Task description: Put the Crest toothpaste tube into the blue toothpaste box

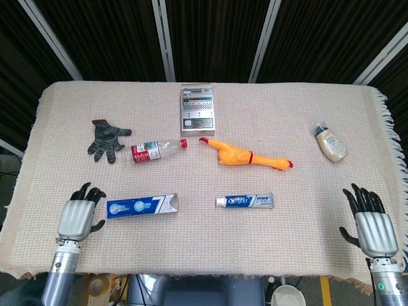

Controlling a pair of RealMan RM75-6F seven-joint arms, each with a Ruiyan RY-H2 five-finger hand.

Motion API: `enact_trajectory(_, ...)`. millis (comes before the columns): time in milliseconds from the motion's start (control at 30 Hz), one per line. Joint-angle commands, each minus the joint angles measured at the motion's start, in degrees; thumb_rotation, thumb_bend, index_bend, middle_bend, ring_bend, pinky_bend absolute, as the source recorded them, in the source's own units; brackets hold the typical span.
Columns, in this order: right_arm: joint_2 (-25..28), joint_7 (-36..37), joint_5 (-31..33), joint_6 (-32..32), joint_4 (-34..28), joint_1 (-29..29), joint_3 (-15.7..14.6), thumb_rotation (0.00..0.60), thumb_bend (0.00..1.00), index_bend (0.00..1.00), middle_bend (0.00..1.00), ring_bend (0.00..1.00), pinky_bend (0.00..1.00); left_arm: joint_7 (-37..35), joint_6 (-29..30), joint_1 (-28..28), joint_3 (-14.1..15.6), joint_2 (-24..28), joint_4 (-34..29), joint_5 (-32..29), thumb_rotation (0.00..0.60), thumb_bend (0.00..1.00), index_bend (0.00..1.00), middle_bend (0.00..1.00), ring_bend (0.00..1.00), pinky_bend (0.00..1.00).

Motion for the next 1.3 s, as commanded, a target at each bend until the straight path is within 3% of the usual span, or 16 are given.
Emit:
enact_trajectory(33,-0.1,-0.2,0.1,-0.1,-0.3,0.2,0.2,0.6,0.24,0.11,0.04,0.08,0.1,1.0,-0.9,-0.7,0.6,-1.5,0.5,0.0,0.6,0.18,0.33,0.27,0.13,0.27)
enact_trajectory(233,0.5,0.4,0.4,0.0,-0.5,0.2,0.5,0.6,0.24,0.11,0.04,0.08,0.1,3.8,-0.5,-0.8,2.5,-2.5,0.0,1.5,0.6,0.17,0.33,0.27,0.13,0.27)
enact_trajectory(733,1.0,1.7,-0.4,1.3,0.1,-0.7,-0.1,0.6,0.24,0.11,0.04,0.08,0.1,3.6,-0.7,-2.2,0.2,-5.1,3.3,-0.5,0.6,0.17,0.33,0.27,0.14,0.27)
enact_trajectory(1300,0.6,3.7,0.6,-0.1,2.3,-0.7,-0.3,0.6,0.24,0.11,0.04,0.09,0.1,7.7,-1.4,-5.6,-0.8,-12.5,7.4,-1.1,0.6,0.17,0.35,0.3,0.17,0.27)
